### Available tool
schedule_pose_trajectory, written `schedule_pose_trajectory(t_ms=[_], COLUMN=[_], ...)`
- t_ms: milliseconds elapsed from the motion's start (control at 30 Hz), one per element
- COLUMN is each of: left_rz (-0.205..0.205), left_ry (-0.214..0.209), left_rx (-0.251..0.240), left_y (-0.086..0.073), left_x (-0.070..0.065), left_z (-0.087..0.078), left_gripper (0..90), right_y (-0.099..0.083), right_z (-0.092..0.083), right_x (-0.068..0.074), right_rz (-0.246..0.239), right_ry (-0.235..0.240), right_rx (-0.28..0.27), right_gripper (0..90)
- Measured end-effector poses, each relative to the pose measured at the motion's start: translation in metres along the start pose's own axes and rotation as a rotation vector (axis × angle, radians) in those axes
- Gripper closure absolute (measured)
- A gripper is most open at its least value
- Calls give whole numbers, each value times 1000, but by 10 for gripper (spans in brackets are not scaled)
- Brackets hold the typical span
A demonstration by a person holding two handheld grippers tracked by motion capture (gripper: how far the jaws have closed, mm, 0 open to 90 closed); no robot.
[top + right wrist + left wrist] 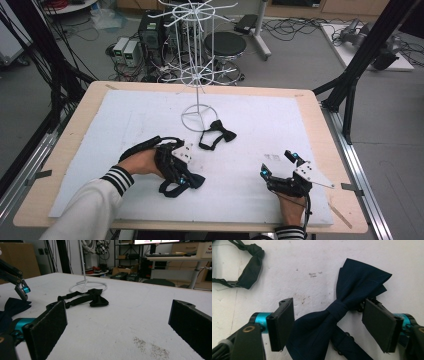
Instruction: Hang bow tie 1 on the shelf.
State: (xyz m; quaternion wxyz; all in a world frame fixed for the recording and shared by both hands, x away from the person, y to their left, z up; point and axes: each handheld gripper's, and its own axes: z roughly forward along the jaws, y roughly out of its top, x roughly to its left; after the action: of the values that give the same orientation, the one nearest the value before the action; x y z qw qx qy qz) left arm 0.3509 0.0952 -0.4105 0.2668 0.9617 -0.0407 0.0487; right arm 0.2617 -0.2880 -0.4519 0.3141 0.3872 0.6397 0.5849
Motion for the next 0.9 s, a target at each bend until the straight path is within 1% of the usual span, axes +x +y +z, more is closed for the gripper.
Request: schedule_pose_trajectory(t_ms=[33, 133, 167, 200, 300, 333, 400, 433, 567, 600, 633, 667, 733, 767, 800, 900], left_rz=[8, 1, 10, 6, 15, 17, 21, 28, 33, 34, 44, 46, 49, 43, 45, 48], left_ry=[-2, -7, -11, -12, -10, -19, -17, -16, -22, -21, -23, -18, -16, -17, -15, -11], left_rx=[6, 7, 10, 12, 15, 26, 28, 37, 52, 56, 66, 65, 69, 68, 70, 84], left_y=[0, 2, 2, 2, 3, 3, 3, 3, 3, 3, 4, 3, 3, 3, 3, 3], left_x=[0, 0, 0, 0, 0, 0, 0, 0, 0, -1, -1, -1, -1, -1, -1, -1], left_z=[0, 0, 0, 0, 1, 1, 2, 2, 3, 4, 4, 4, 4, 4, 4, 3], left_gripper=[273, 304, 308, 316, 330, 340, 360, 364, 418, 418, 447, 471, 488, 545, 545, 638], right_y=[0, 0, 0, 0, 0, 0, 0, 0, 0, 0, 0, 0, 0, 0, 0, 0], right_z=[0, 0, 0, 0, 0, 0, 0, 0, 0, 0, 0, 0, 0, 0, 0, 0], right_x=[0, 0, 0, 0, 0, 0, 0, 0, 0, 0, 0, 0, 0, 0, 0, 0], right_rz=[0, -1, -1, 0, 2, 4, 4, -1, 3, 3, 3, 1, 1, 1, 1, -1], right_ry=[0, 0, 1, 0, 0, 0, 1, -1, 0, 0, 0, 0, -1, 0, 0, -1], right_rx=[0, 0, -1, 0, 3, 2, 2, 0, 2, 2, 3, 3, 2, 2, 2, -1], right_gripper=[11, 11, 11, 11, 11, 11, 11, 11, 11, 11, 11, 11, 11, 11, 11, 11])
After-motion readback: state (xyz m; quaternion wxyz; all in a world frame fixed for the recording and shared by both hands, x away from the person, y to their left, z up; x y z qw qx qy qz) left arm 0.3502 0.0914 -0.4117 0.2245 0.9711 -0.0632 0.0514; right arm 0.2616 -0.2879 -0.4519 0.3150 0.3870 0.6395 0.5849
